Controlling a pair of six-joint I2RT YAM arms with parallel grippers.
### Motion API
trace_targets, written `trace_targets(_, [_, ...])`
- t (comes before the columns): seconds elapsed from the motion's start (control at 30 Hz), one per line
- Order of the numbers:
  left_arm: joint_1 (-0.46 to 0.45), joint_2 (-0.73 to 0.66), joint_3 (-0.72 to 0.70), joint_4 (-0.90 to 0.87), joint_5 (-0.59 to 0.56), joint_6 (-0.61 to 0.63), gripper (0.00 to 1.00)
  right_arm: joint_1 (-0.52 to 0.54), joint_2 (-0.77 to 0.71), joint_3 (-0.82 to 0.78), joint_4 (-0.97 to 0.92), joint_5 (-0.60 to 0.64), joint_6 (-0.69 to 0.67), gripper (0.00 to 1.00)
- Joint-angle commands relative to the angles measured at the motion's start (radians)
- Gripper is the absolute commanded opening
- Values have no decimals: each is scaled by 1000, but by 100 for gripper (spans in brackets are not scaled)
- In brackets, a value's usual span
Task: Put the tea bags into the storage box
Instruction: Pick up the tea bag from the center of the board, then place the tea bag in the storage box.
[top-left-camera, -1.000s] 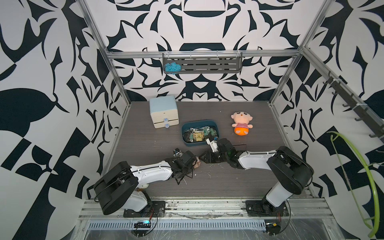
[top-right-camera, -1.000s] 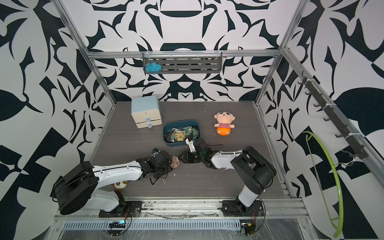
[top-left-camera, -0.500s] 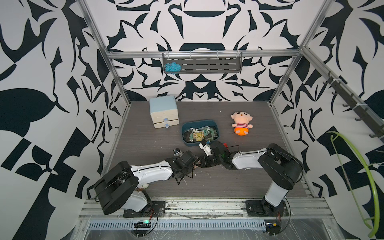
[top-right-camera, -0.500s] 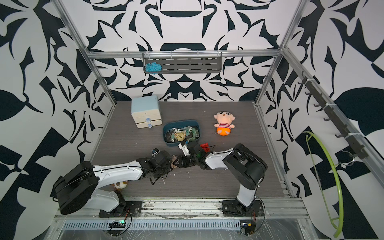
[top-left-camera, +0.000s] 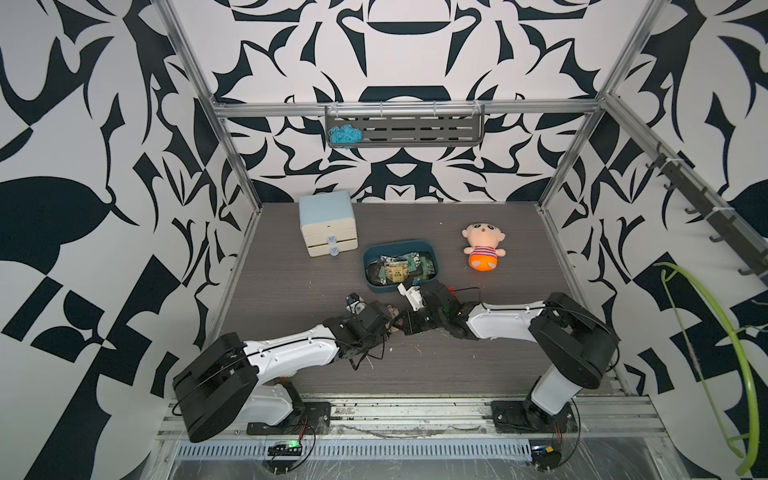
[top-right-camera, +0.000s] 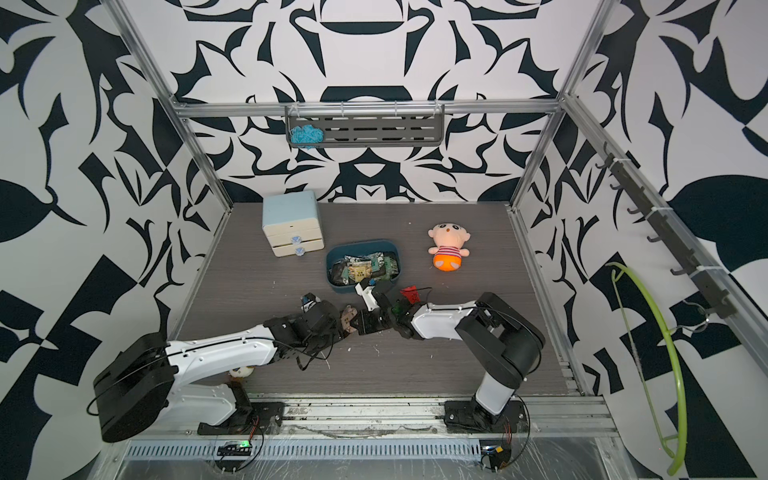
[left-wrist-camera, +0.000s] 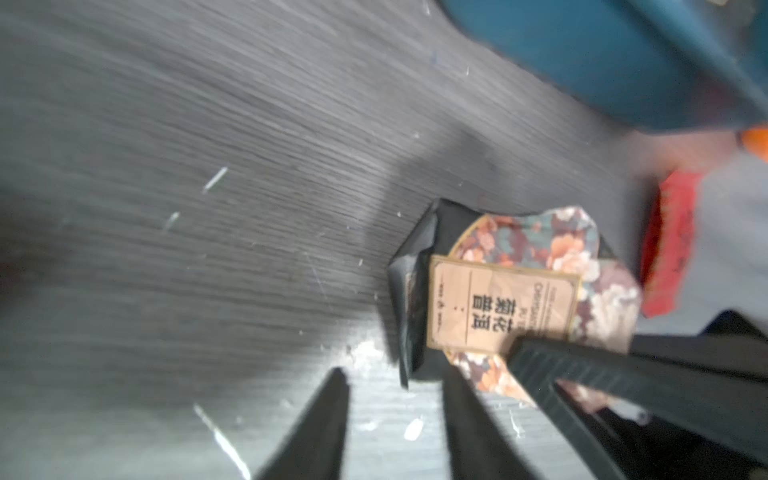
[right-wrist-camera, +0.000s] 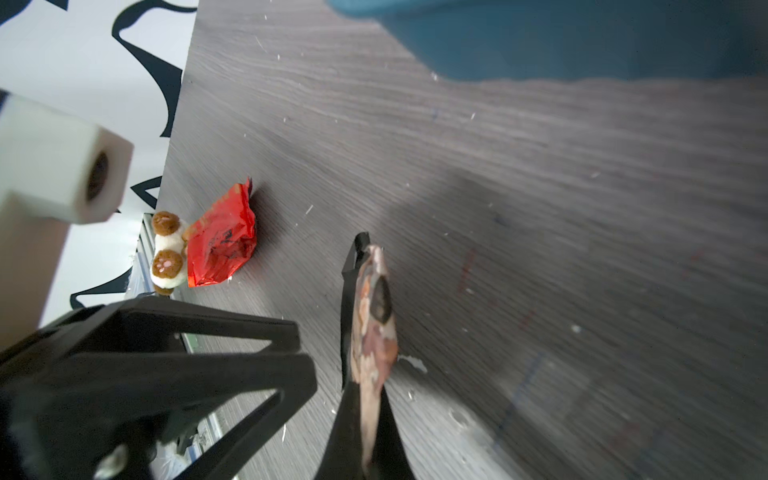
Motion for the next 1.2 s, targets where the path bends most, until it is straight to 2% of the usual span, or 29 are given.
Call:
trace_targets(0.0, [-1, -62, 5, -88, -53, 15, 67, 0, -60, -16, -20, 81, -48, 0])
trace_targets(0.1, [-1, -99, 7, -138, -87, 6, 71, 0, -90, -16, -54, 124, -70, 0])
trace_targets(0.33, [-1, -178, 14, -234, -156, -9, 71, -4, -189, -45, -105, 235, -104, 0])
trace_targets(0.4, [0, -206, 18, -266, -178, -17, 71, -27, -231, -30, -157, 287, -89, 0])
trace_targets(0.53, [0, -259, 8, -288, -200, -15, 70, -107, -271, 76, -285, 280, -55, 0])
trace_targets(0.67, [0, -312, -19, -307, -205, -31, 70, -168, -212, 229, -393, 273, -57, 0])
trace_targets(0.73, [-1, -342, -38, -317, -202, -39, 70, -187, -176, 271, -390, 254, -44, 0])
trace_targets(0.93, [0, -438, -123, -274, -162, -53, 66, -197, -50, 399, -384, 213, -25, 0])
trace_targets(1.17, [1, -519, -142, -324, -182, -47, 65, -197, 114, 538, -431, 163, -2, 0])
